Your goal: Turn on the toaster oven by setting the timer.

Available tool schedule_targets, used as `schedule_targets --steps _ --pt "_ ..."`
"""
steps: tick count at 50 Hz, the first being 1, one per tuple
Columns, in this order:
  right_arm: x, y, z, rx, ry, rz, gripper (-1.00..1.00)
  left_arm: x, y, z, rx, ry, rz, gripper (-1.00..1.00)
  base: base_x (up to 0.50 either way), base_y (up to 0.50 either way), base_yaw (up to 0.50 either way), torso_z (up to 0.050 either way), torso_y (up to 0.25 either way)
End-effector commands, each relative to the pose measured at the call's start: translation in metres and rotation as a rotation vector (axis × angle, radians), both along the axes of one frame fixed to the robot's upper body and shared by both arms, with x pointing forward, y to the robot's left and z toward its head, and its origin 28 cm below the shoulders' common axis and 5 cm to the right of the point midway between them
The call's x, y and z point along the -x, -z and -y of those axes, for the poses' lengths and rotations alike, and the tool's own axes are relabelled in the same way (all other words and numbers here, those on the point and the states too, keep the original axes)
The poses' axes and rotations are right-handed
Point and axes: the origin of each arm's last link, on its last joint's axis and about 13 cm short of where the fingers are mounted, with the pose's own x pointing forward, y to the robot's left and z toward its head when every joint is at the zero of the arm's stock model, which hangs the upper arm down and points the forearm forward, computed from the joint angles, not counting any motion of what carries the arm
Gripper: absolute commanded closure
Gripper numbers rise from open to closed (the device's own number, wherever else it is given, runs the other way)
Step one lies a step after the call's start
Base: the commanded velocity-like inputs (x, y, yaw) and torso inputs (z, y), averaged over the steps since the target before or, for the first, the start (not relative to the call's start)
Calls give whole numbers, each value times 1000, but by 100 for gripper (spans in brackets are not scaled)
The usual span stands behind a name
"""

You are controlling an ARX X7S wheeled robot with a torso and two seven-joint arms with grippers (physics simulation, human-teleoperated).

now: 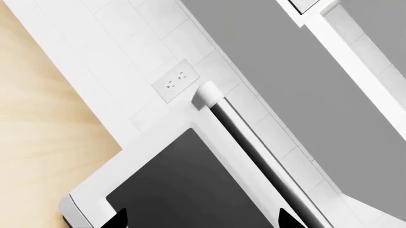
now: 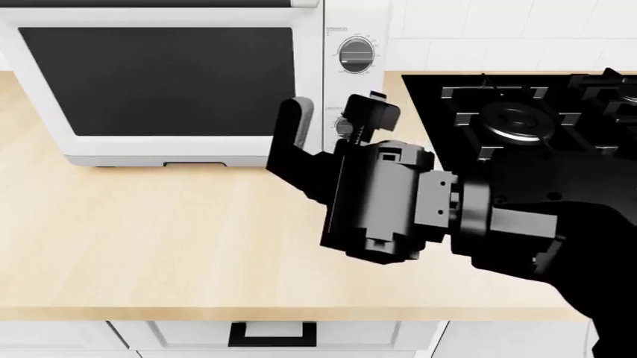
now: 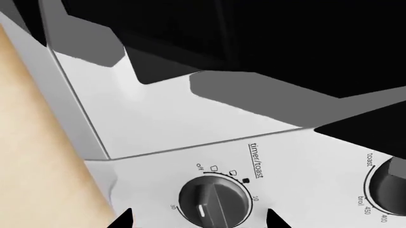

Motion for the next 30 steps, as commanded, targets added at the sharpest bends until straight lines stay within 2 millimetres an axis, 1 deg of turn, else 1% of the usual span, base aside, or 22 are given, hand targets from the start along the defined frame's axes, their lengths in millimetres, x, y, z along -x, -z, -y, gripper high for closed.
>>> schedule_targets --steps 1,15,16,30 --pt "-2 2 1 -3 15 -4 -100 0 0 0 1 0 -1 -100 0 0 0 0 0" --pt "-4 3 2 3 25 6 -100 0 1 0 2 -2 -2 -100 0 0 0 0 0" --pt "-4 3 2 2 26 7 100 0 1 0 1 -2 -2 -100 0 0 0 0 0" --pt "-3 3 2 -1 24 11 100 0 2 0 0 0 -6 -100 0 0 0 0 0"
